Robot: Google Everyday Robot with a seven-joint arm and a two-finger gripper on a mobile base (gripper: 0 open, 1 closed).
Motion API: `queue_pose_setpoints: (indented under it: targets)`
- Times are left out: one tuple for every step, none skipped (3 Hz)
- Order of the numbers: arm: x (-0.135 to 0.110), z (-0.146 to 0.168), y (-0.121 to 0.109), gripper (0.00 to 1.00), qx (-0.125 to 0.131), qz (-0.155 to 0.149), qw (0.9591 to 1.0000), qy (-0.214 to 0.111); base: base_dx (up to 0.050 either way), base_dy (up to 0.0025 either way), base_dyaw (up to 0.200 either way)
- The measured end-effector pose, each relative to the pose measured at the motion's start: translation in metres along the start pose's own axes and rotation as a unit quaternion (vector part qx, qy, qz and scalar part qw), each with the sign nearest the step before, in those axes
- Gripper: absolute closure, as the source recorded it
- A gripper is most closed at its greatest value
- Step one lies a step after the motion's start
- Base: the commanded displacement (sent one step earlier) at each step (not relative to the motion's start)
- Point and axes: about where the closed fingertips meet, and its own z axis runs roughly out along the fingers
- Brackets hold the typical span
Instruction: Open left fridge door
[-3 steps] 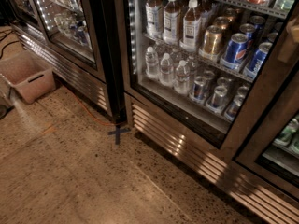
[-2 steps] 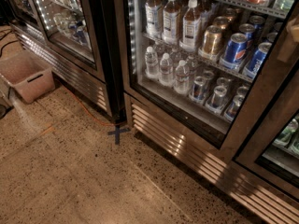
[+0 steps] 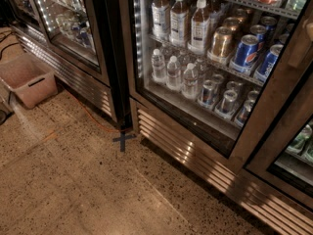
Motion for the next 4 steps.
queue_pose_setpoints:
  targets:
    - [0.000, 0.001, 0.000, 1.00, 0.000, 0.000, 1.0000, 0.000, 0.000, 0.00000, 0.000]
    - [-0.007, 0.002, 0.014, 1.00, -0.013, -0.017, 0.9998, -0.003, 0.000, 0.00000, 0.000]
    - [-0.007, 0.001, 0.017, 1.00, -0.013, -0.018, 0.9997, -0.003, 0.000, 0.00000, 0.000]
    - [-0.009, -0.002, 0.029, 1.00, -0.024, -0.032, 0.9992, -0.007, 0.000, 0.00000, 0.000]
